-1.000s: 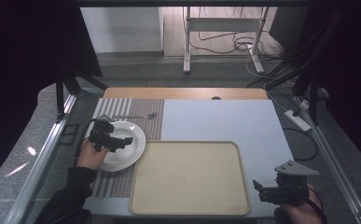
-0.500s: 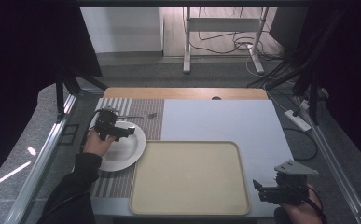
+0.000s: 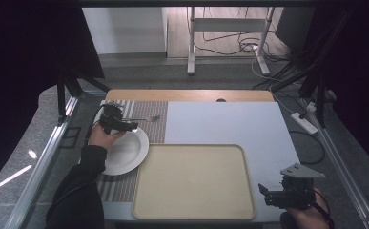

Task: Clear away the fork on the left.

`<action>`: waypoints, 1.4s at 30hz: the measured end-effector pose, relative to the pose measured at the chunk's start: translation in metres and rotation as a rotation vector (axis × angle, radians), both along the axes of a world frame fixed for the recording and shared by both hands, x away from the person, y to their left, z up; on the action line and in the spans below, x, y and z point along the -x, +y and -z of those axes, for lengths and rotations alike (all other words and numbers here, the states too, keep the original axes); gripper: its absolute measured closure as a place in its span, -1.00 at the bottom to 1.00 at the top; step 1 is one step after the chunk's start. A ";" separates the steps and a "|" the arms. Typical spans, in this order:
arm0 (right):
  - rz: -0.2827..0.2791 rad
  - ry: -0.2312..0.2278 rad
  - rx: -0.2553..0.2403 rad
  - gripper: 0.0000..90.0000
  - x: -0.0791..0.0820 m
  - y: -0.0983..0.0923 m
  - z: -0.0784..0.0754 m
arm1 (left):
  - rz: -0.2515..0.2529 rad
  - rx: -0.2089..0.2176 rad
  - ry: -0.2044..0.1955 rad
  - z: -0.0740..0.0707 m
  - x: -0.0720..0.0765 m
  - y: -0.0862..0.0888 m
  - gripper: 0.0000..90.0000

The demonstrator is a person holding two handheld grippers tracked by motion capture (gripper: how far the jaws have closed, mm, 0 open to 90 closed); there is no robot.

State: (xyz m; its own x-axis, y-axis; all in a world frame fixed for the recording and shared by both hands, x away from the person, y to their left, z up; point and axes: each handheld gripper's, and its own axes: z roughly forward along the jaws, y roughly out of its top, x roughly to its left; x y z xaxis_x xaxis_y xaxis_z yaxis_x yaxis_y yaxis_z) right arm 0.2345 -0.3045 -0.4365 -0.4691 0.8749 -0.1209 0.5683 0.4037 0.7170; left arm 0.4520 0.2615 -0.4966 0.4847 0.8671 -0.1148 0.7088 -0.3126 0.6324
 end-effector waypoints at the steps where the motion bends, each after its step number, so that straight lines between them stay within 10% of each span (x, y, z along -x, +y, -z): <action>1: 0.000 0.000 0.000 -0.99 0.000 0.000 0.000 | -0.003 -0.017 0.006 0.001 -0.002 0.000 -0.57; 15: 0.001 0.004 -0.005 -0.99 -0.001 0.000 0.000 | -0.060 -0.011 0.109 0.006 -0.030 0.015 0.97; 32: -0.003 0.009 -0.005 -0.99 -0.001 0.000 0.000 | -0.152 -0.133 0.180 0.019 -0.075 0.020 0.97; 42: -0.005 0.006 0.000 -0.99 -0.001 0.000 0.000 | -0.067 -0.204 0.276 0.019 -0.074 0.015 0.97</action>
